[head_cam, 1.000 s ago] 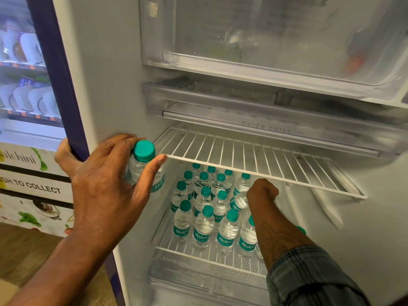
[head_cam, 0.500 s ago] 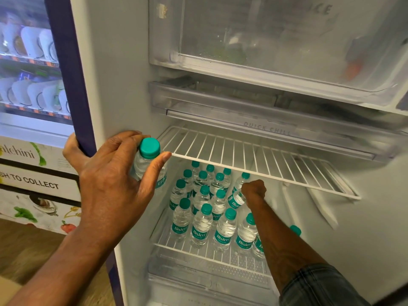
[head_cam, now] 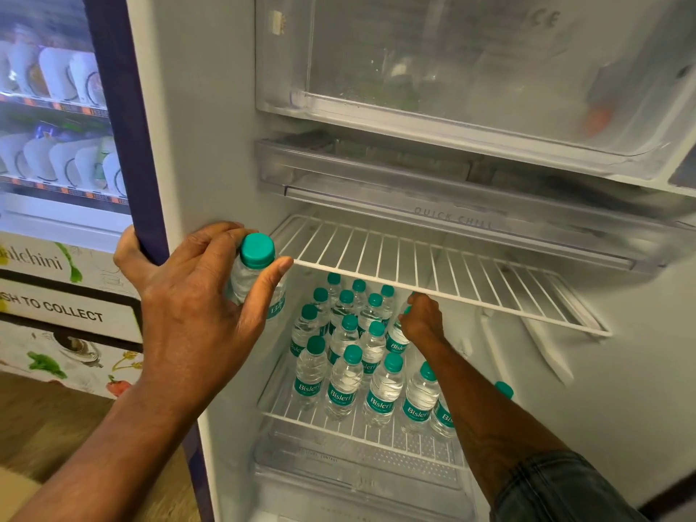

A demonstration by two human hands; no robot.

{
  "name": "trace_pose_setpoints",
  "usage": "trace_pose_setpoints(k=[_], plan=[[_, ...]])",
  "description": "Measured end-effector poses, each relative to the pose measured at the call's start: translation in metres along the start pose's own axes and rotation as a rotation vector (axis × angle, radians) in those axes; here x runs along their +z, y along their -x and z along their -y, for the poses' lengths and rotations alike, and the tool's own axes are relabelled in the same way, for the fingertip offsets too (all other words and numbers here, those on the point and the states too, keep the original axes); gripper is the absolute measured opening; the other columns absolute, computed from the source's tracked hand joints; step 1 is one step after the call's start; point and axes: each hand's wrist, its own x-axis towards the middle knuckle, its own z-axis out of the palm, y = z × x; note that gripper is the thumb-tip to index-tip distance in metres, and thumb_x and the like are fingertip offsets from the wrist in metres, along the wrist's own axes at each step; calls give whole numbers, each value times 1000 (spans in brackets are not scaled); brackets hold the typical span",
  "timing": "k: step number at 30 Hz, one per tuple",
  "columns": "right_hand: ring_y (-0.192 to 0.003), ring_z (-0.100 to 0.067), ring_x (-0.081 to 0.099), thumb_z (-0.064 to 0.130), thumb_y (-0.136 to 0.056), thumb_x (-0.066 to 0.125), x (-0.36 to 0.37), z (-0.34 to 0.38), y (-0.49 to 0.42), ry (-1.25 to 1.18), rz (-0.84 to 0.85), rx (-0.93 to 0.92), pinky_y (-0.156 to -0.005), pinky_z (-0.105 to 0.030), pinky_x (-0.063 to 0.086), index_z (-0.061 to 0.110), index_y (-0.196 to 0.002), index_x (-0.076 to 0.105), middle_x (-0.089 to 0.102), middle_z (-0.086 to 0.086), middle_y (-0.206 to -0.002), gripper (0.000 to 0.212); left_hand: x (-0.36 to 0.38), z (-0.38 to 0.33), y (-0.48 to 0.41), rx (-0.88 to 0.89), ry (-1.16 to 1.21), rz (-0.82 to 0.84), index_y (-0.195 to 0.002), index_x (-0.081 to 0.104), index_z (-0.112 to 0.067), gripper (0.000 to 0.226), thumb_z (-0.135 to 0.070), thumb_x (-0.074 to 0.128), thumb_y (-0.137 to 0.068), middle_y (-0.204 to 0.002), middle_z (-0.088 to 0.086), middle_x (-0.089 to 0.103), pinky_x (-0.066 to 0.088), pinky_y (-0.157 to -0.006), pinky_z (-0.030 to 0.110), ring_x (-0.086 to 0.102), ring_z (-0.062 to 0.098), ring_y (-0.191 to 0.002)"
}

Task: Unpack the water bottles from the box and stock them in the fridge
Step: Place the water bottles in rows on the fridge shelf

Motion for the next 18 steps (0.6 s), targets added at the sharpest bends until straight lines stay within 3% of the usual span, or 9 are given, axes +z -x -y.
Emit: trace_pose_setpoints(k=[5,12,18], plan=[[-116,-31,57,10,-93,64,-6,1,-4,60,80,-97,-93,-31,45,8,-127,51,56,-14,-128,36,0,-1,0,4,-4,-3,-114,70,-5,47,-49,65,-98,-116,14,73,22,-114,59,68,32,-107],[-120,-32,56,4,-90,66,-7,-3,-15,59,162,-120,-99,-36,47,11,-134,48,54,-14,-135,48,0,-1,0,-3,-20,-2,-116,69,-5,49,-50,64,-98,-117,15,73,18,-117,59,67,32,-108],[-109,-30,61,13,-89,71,-7,-8,-17,4,142,-126,-91,-33,50,11,-120,54,60,-11,-120,36,0,-1,-1,-3,-16,-4,-116,68,-5,51,-52,62,-99,-117,16,73,13,-117,47,67,34,-108]])
